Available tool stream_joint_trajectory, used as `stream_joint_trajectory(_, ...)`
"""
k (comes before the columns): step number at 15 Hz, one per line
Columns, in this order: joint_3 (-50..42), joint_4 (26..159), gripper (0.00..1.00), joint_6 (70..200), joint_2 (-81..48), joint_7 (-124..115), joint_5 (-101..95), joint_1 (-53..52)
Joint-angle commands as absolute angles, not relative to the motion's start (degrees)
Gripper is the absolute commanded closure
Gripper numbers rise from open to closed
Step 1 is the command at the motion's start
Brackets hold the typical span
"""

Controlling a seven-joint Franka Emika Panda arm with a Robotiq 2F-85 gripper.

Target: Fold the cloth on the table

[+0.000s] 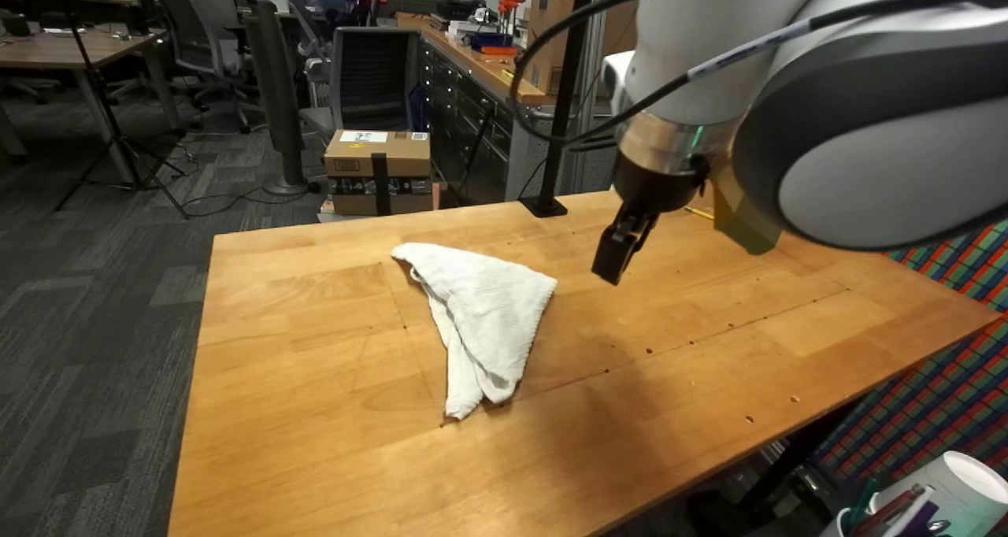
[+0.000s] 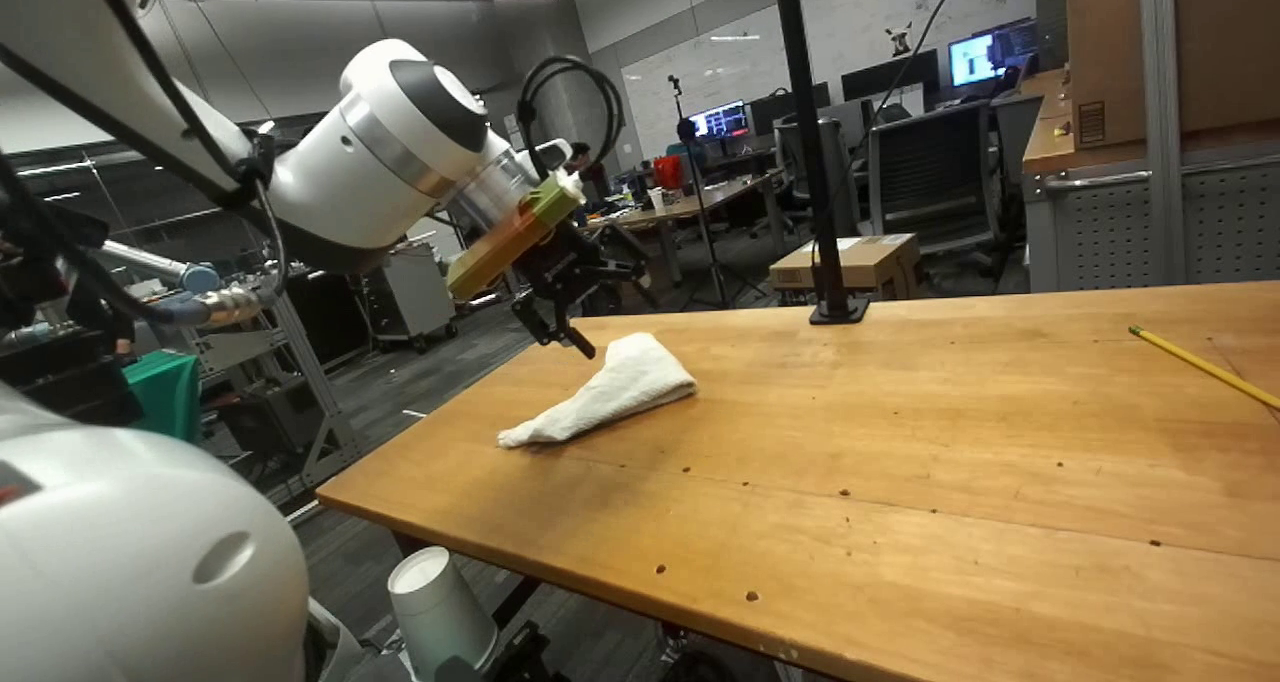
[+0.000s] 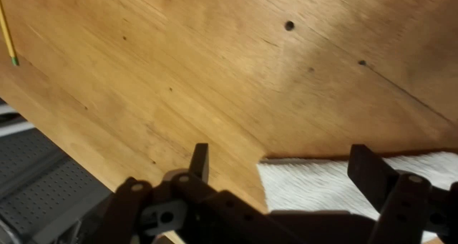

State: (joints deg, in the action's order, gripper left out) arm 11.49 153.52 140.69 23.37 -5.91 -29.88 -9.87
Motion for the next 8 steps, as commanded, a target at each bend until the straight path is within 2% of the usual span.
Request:
stream_joint_trajectory(1, 11.1, 154.1, 0.0, 140.78, 24.83, -4.14, -29.02, -7.14)
stream_joint_trajectory(8, 8.68, 155.84, 0.0, 140.8, 28.16, -1.37, -28.97, -4.85)
